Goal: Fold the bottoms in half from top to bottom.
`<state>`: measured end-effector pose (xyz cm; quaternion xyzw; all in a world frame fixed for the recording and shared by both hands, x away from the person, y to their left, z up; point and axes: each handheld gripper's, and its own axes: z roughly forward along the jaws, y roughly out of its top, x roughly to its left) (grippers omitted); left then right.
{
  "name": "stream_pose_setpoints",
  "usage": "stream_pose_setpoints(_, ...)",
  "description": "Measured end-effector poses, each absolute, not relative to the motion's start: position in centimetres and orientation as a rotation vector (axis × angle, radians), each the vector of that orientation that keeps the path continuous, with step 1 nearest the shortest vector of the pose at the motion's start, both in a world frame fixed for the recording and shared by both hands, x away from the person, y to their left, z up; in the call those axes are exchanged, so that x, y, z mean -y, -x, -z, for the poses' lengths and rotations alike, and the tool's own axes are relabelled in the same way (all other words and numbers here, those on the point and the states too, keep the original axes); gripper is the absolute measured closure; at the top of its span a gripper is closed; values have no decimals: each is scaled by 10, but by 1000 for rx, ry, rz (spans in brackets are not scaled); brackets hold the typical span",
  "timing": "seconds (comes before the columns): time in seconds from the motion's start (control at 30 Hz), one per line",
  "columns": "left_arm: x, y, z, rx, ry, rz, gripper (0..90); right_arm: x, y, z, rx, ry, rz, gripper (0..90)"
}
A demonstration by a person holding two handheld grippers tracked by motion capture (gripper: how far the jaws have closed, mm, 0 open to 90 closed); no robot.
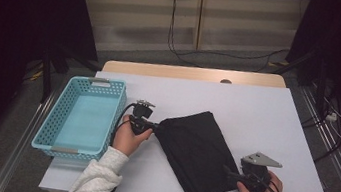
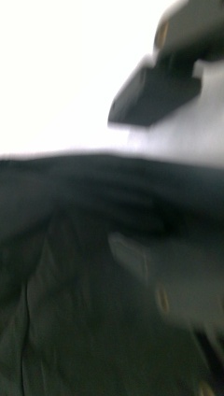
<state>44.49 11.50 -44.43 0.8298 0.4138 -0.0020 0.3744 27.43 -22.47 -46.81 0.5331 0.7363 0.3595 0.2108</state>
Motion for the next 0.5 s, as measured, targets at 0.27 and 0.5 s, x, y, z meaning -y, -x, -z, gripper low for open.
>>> stream_pose_setpoints(0.27,-115,-445,444,-1051,-2130,-1,840,217,-273,468,-2034,-1504,-1018,520)
stream_pose_setpoints(0.5,-115,-446,444,-1049,-2127,-2,829,215,-274,468,-2007,-1546,-1027,629)
